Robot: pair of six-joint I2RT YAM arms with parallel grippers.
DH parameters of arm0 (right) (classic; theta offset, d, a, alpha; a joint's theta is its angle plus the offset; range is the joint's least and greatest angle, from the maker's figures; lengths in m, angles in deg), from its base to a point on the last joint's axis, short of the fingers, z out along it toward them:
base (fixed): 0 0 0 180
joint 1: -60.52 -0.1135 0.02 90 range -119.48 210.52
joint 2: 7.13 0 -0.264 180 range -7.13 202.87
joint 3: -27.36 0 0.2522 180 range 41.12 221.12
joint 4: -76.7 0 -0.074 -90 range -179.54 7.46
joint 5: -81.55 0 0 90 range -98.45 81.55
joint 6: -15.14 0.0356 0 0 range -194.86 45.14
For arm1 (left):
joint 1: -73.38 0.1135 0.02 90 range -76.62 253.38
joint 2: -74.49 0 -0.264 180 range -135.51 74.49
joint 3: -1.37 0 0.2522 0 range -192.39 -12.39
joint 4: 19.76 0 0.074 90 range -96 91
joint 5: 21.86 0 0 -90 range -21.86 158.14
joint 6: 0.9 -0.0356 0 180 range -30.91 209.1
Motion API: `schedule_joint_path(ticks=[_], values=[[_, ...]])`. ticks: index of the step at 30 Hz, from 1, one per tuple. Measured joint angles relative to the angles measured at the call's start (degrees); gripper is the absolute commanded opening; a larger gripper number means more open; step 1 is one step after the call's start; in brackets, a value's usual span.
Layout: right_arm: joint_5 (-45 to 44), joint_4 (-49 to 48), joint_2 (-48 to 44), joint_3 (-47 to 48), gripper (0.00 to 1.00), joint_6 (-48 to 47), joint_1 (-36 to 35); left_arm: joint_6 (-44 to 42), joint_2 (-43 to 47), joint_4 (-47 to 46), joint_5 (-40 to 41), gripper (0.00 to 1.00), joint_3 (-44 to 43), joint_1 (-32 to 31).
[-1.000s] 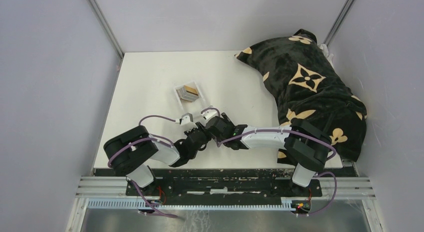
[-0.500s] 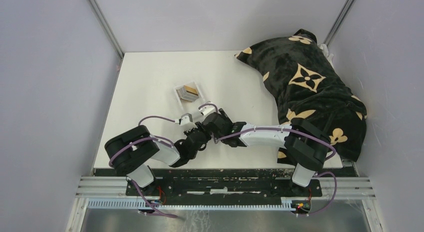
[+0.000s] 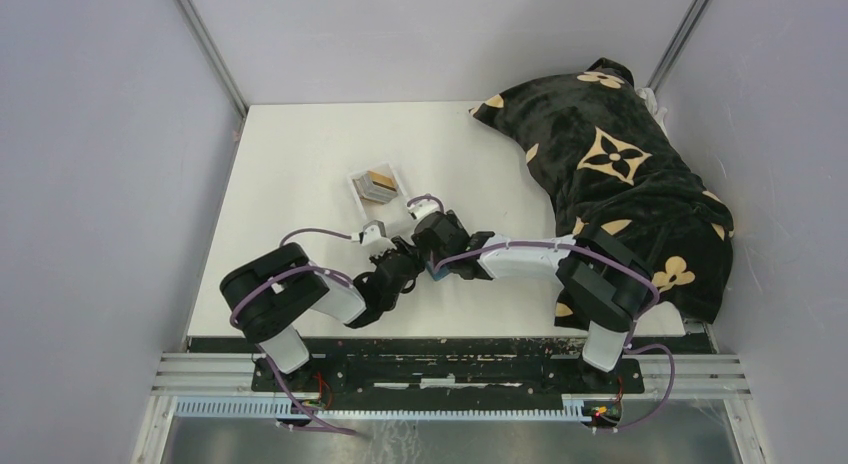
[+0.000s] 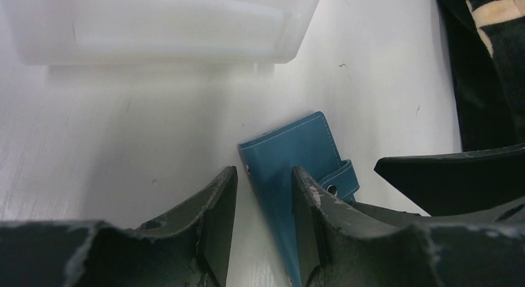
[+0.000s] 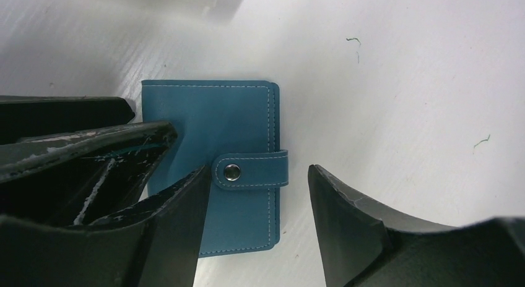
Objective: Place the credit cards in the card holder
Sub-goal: Open the card holder at the center of the board.
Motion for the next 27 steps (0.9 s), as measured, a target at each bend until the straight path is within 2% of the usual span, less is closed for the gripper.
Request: schedule_joint_path(ticks=[16,27], values=[[2.9,1.2,1.6,2.3,0.67,0.4,0.3,0.0,-2.3,-2.0,-1.4,0.45,-1.3,1.9],[-0.3,3.4,3.7,4.5,0.52,3.0,-1.2,1.4,-3.8,-6.3,-1.5,0.38,0.3,2.2]])
